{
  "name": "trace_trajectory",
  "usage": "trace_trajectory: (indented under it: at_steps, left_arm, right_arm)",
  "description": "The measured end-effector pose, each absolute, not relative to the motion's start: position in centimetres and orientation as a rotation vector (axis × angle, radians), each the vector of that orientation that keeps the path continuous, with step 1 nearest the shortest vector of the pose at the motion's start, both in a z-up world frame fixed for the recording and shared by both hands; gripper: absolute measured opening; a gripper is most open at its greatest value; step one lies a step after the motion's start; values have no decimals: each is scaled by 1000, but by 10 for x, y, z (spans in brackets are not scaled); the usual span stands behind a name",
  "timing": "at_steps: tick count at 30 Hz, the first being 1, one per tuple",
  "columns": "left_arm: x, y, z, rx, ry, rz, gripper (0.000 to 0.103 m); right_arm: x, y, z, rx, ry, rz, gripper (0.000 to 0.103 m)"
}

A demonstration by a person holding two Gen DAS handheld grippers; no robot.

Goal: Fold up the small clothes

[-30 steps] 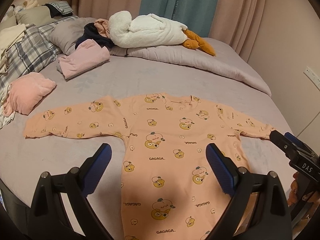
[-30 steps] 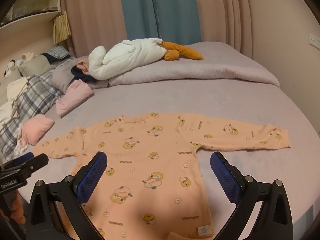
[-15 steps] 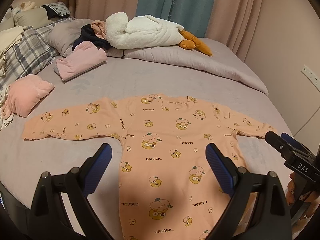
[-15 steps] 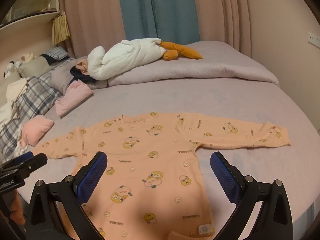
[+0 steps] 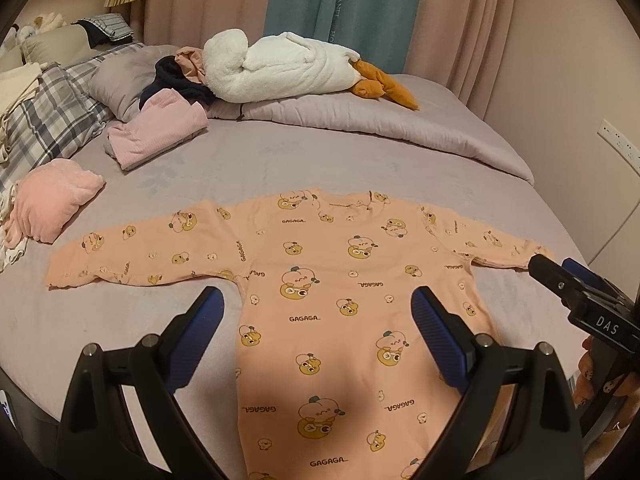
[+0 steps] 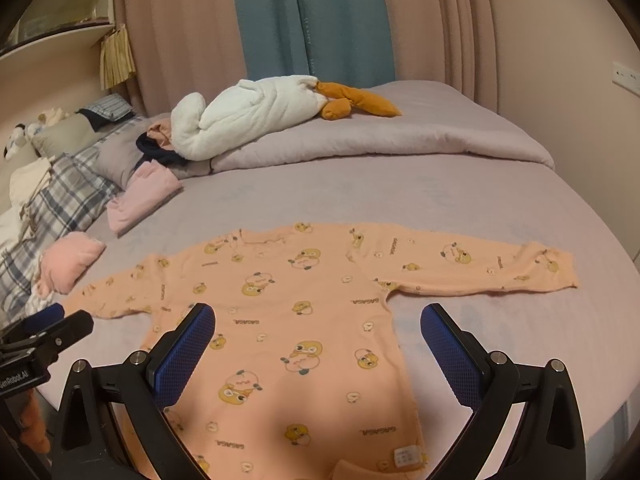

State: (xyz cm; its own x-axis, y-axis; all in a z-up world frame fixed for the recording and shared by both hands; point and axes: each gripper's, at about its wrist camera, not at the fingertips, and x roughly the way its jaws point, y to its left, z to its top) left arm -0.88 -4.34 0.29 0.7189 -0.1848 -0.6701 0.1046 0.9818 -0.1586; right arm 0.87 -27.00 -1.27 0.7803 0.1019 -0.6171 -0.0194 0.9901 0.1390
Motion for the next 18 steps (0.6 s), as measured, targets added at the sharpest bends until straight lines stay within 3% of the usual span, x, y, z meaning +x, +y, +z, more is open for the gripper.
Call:
trace_trajectory:
  at_steps: [18]
  left_arm:
    - [-4, -39, -1, -125, 760, -173, 94]
  right_arm:
    - [12, -281, -13, 167, 681, 17, 102]
